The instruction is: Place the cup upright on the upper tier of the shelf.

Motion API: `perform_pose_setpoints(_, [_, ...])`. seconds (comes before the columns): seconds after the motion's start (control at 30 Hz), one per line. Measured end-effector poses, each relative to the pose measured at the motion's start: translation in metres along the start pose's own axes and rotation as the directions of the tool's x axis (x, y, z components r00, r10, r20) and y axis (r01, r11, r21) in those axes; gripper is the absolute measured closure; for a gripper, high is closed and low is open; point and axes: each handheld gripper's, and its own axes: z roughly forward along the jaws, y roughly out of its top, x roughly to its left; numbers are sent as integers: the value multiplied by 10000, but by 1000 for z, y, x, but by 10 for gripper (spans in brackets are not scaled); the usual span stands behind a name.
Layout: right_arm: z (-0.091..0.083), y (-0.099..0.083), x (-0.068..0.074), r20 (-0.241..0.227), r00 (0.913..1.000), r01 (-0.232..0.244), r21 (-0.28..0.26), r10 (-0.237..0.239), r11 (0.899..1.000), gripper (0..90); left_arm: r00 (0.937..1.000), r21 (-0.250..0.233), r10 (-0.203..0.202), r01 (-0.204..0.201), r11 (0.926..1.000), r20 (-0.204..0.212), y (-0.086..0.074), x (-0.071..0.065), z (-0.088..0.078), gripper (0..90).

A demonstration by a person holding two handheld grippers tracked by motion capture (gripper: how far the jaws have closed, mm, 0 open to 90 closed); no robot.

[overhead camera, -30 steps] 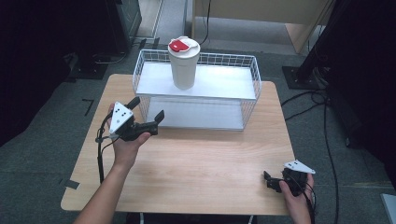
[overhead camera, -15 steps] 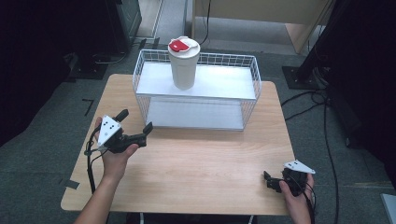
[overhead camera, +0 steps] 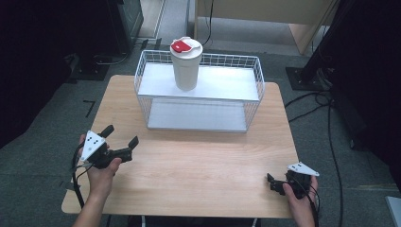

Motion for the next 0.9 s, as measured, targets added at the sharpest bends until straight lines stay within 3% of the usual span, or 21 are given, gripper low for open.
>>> perform_pose_setpoints(0.23, [0,0,0,13,10000,9,10,-9,10000,0,9982,716,178,-137,9973,-575,-25,14,-18,0])
perform_pose_setpoints(0.43, [0,0,0,51,10000,-37,17,37,10000,0,9941,1014,-310,416,9940,-1039,-43,29,-36,0])
perform_pose_setpoints(0.5, [0,0,0,51,10000,-48,21,48,10000,0,9917,1153,-368,511,9920,-1232,-48,34,-44,0])
perform_pose_setpoints(0.6, [0,0,0,52,10000,-47,22,47,10000,0,9882,1460,-150,376,9886,-1528,-54,38,-52,0])
perform_pose_setpoints(0.77, [0,0,0,54,10000,-41,20,41,10000,0,9841,2188,-80,474,9746,-1773,-66,47,-61,0])
perform_pose_setpoints(0.9, [1,1,0,76,9999,-86,33,86,10000,0,9776,3035,325,329,9523,-2079,-74,49,-58,0])
